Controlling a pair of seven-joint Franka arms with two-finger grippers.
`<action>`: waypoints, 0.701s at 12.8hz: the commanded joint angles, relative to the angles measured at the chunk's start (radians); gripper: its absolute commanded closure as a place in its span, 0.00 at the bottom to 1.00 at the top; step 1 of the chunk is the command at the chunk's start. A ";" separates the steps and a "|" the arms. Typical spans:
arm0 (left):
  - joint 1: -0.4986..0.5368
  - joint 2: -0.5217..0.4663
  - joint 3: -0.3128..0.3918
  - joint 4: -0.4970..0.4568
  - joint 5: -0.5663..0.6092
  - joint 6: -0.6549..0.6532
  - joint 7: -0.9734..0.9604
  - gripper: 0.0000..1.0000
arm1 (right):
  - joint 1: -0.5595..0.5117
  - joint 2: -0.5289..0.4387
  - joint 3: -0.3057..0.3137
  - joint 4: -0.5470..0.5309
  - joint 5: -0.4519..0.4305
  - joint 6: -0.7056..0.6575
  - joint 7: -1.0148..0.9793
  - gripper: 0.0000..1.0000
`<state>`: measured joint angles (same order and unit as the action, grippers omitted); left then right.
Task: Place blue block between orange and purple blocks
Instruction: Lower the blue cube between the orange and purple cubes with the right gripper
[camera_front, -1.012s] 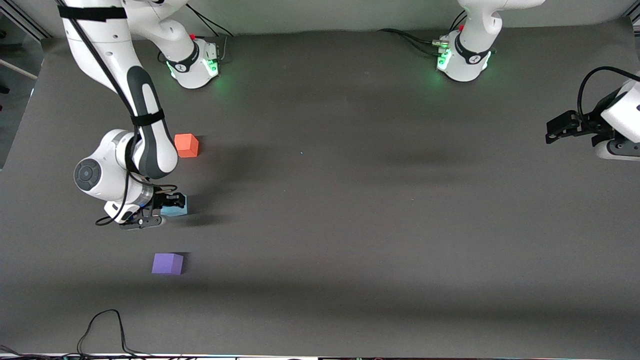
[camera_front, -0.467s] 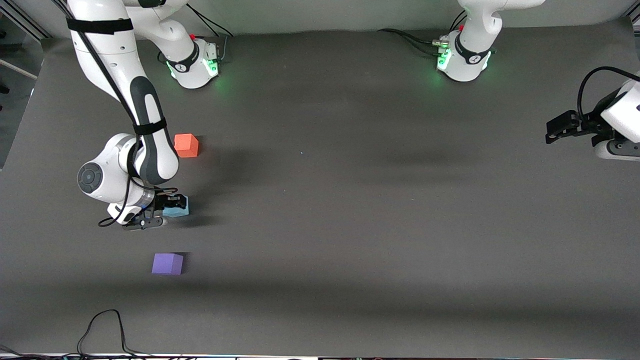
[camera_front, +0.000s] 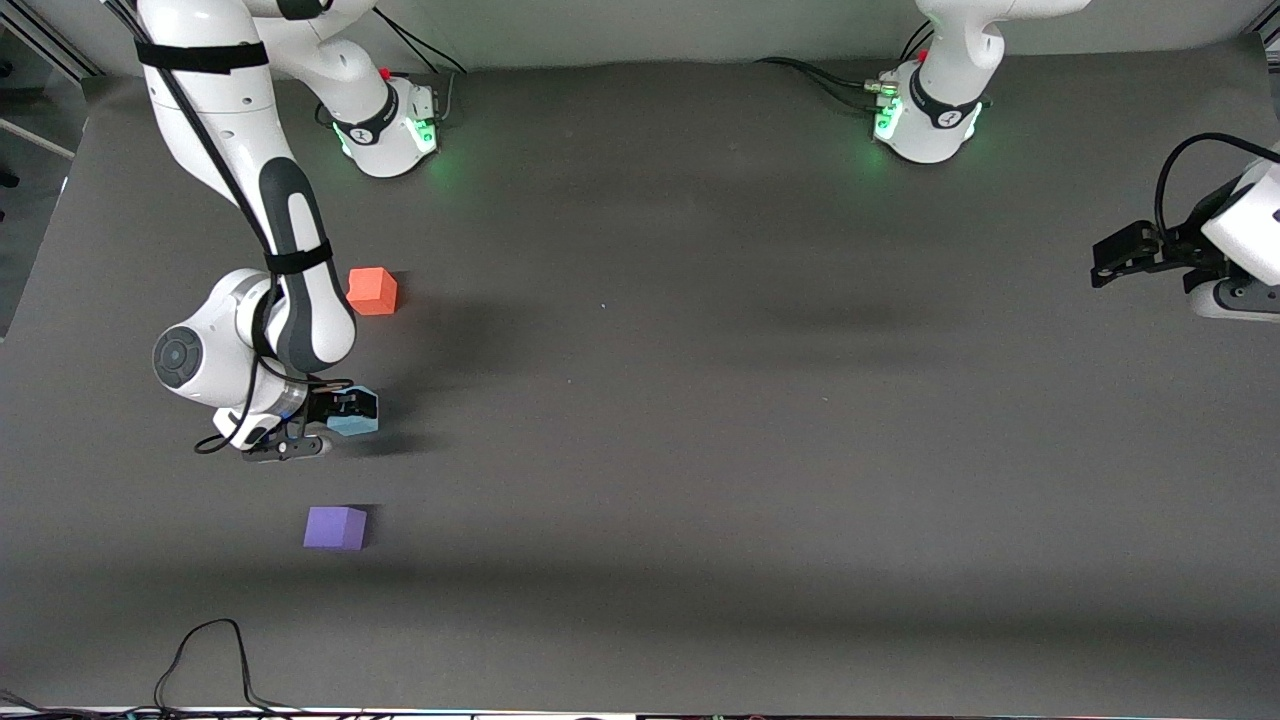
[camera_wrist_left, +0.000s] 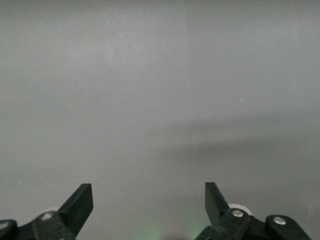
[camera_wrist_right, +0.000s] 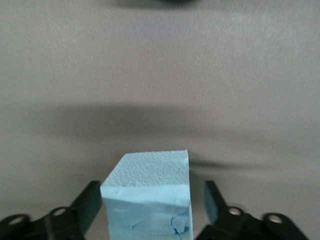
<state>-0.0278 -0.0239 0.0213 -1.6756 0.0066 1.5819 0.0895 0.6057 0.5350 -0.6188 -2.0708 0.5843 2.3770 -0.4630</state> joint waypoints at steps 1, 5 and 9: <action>-0.009 -0.001 0.003 0.010 0.010 -0.013 -0.001 0.00 | 0.012 -0.082 -0.036 0.023 0.017 -0.112 -0.022 0.00; -0.009 -0.001 0.003 0.010 0.012 -0.011 0.001 0.00 | 0.014 -0.165 -0.052 0.066 -0.053 -0.156 -0.020 0.00; -0.009 -0.001 0.003 0.010 0.010 -0.011 0.001 0.00 | 0.025 -0.230 -0.049 0.202 -0.177 -0.367 0.137 0.00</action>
<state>-0.0281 -0.0239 0.0212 -1.6757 0.0066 1.5819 0.0895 0.6137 0.3462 -0.6640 -1.9272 0.4816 2.1023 -0.4256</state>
